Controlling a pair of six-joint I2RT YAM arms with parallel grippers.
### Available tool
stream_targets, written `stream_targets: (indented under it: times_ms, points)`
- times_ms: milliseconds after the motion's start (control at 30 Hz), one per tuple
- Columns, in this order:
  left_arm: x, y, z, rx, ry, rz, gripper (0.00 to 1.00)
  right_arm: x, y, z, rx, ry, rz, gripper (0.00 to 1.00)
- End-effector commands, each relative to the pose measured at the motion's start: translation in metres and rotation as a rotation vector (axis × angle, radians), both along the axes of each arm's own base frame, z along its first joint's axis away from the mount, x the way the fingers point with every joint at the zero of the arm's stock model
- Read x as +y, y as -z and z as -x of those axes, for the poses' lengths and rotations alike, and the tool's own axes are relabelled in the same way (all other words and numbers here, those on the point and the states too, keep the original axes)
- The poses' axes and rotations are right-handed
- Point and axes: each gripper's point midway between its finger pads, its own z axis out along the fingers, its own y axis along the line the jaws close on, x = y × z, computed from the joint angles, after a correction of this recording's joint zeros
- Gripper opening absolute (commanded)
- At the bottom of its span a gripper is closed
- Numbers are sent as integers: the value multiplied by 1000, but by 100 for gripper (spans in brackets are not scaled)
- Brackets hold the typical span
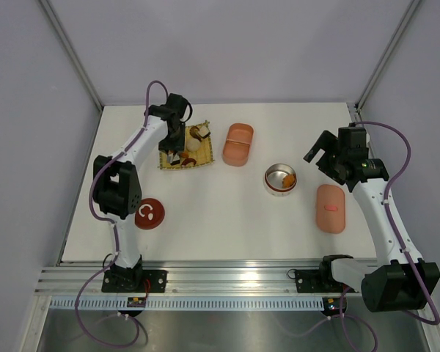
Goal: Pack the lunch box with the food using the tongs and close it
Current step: Pick up the fake food from the plate.
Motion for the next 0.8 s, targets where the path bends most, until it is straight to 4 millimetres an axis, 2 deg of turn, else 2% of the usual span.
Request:
stream_targets:
  times_ms: [0, 133, 367, 533, 767]
  points:
    - [3, -17, -18, -79, -10, 14, 37, 0, -8, -6, -33, -9, 3, 99]
    - [3, -26, -18, -107, -11, 22, 27, -1, -7, -5, -33, -6, 4, 100]
    - [6, -49, -22, -167, -23, 13, 17, -1, -8, -2, -37, -2, 2, 99]
    - [12, -69, -23, -225, -27, 0, 17, -3, -7, 0, -35, 7, 5, 99]
    - [11, -84, -21, -298, -17, 17, 15, -3, -5, 1, -31, 16, -1, 99]
